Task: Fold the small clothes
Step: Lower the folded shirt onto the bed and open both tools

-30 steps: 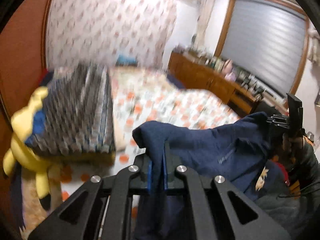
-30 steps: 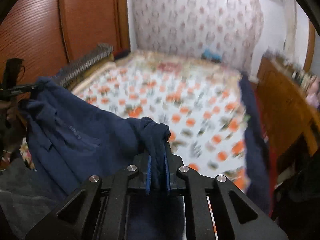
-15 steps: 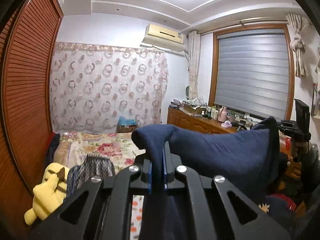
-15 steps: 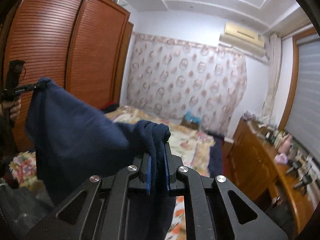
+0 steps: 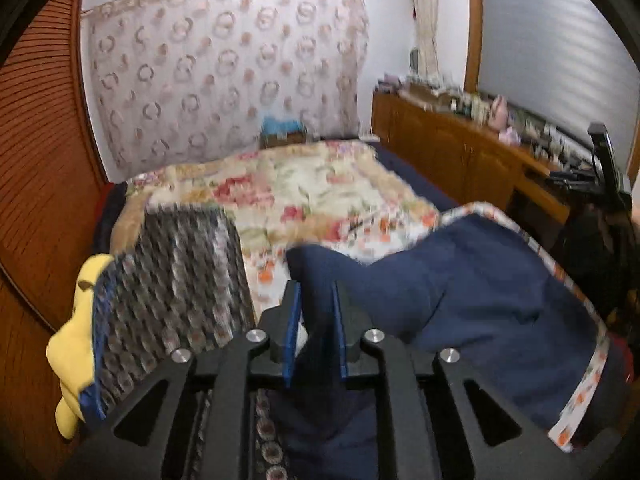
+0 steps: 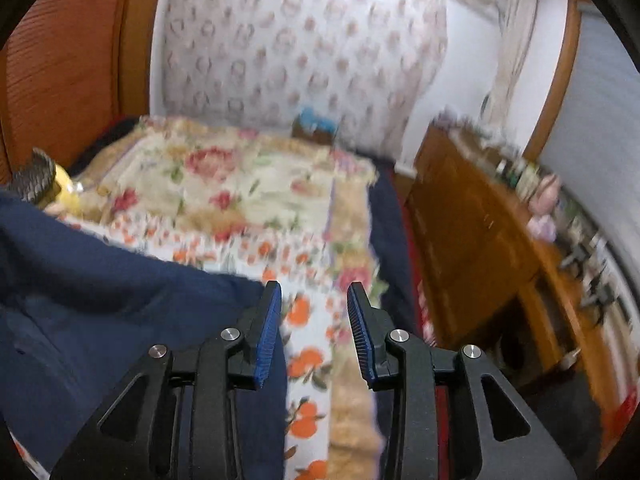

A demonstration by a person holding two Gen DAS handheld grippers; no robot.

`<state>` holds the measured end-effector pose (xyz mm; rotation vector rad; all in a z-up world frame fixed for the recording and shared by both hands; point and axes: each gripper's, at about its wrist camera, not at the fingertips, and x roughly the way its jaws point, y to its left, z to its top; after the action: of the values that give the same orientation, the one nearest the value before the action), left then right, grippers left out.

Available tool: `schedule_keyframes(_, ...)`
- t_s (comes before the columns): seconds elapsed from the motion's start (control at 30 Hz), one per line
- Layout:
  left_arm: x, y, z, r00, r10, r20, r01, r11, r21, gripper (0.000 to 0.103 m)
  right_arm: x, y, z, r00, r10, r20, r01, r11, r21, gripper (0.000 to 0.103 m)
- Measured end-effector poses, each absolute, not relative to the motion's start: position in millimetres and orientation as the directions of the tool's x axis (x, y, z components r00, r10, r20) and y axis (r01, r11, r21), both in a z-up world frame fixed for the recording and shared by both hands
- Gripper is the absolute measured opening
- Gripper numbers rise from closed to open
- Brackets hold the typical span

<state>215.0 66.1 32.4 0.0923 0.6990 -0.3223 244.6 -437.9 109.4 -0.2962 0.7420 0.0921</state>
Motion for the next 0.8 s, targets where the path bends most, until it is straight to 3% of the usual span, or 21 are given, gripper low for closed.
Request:
schedule_keyframes(0.1,204.7,61.1,15.4,0.685,-0.284,-0.671,0.344,0.938,-0.046,0.029,236.0,-445.9,78.3,0.701,0.001,-0.713,-0.214,0.954,-0.209,0.034)
schedule_keyframes(0.37,164.5,38.1,-0.5,0.654,-0.308,-0.691,0.362,0.929,-0.072,0.03,182.0,-442.4,40.0,0.629,0.168,-0.759,-0.291,0.956,-0.03,0.039)
schedule_keyframes(0.8,136.2,-25.0,-69.4,0.549,-0.321,-0.772,0.422,0.903,-0.075,0.03,162.7,-437.8,-15.4,0.573,0.179,-0.8,-0.264,0.964,0.028,0.039)
